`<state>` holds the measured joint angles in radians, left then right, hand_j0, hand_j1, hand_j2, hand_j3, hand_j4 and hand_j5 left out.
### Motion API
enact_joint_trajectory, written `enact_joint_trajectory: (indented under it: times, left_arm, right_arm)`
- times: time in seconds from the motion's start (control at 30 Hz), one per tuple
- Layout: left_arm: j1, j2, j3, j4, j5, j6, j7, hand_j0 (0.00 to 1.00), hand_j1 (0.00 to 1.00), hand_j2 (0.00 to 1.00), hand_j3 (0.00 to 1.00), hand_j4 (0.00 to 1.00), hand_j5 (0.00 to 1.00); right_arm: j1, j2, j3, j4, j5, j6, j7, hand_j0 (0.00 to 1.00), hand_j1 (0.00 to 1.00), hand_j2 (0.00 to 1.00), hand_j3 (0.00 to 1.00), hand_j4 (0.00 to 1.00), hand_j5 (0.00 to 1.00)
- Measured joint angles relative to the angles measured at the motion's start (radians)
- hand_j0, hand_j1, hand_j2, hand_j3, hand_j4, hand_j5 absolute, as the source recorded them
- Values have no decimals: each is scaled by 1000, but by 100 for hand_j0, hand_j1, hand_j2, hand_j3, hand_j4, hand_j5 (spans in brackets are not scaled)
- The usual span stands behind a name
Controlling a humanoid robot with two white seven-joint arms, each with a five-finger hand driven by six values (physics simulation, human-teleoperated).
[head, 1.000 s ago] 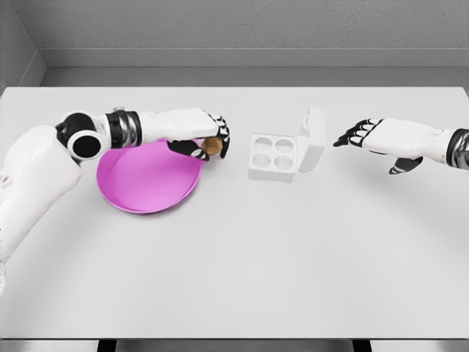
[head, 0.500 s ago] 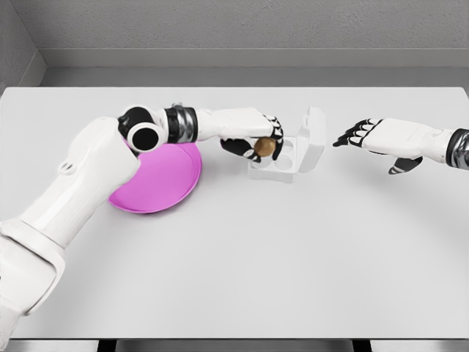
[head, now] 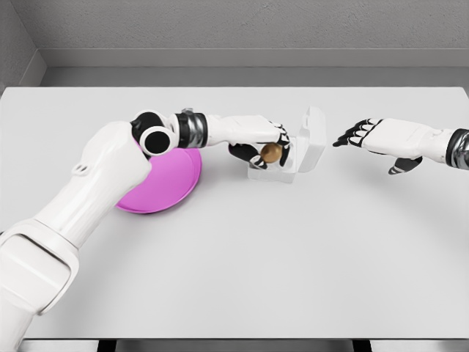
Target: Pack egg into the box and close the box lid
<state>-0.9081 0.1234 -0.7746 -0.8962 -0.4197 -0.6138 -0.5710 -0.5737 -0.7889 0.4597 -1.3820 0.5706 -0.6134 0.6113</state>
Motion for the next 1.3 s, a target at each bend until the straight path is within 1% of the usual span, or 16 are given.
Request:
enact_joint_trajectory:
  times: [0.2,0.43,0.63,0.7,0.73,1.03,1.3]
  left_arm:
    - [0,-1,0,3,0,0,0,48,48,48,48,48,48]
    - [-2,-15,-2,3,1,0,0,49,49,49,49,49,49]
    - [-5,-17,-2,2,1,0,1,57,57,57,57,57,57]
    - [-5,-18,-2,2,2,-1,1,67,67,67,67,67,67]
    - [-5,-18,-2,3,3,-1,1,68,68,68,68,68,68]
    - [-5,-19,-1,2,2,0,1,70,70,70,70,70,70]
    - [-5,-20,0,2,1,0,1,75,75,75,75,75,75]
  right_arm:
    - [0,1,1,0,0,0,0,100,100,100,100,100,100]
    - [0,1,1,0,0,0,0,100,100,100,100,100,100]
    - [0,2,1,0,0,0,0,100,100,100,100,100,100]
    - [0,2,1,-1,0,0,0,100,100,100,100,100,100]
    - [0,2,1,-1,0,0,0,100,100,100,100,100,100]
    - [0,2,7,-1,0,0,0,100,100,100,100,100,100]
    - [0,3,13,-1,0,0,0,100,100,100,100,100,100]
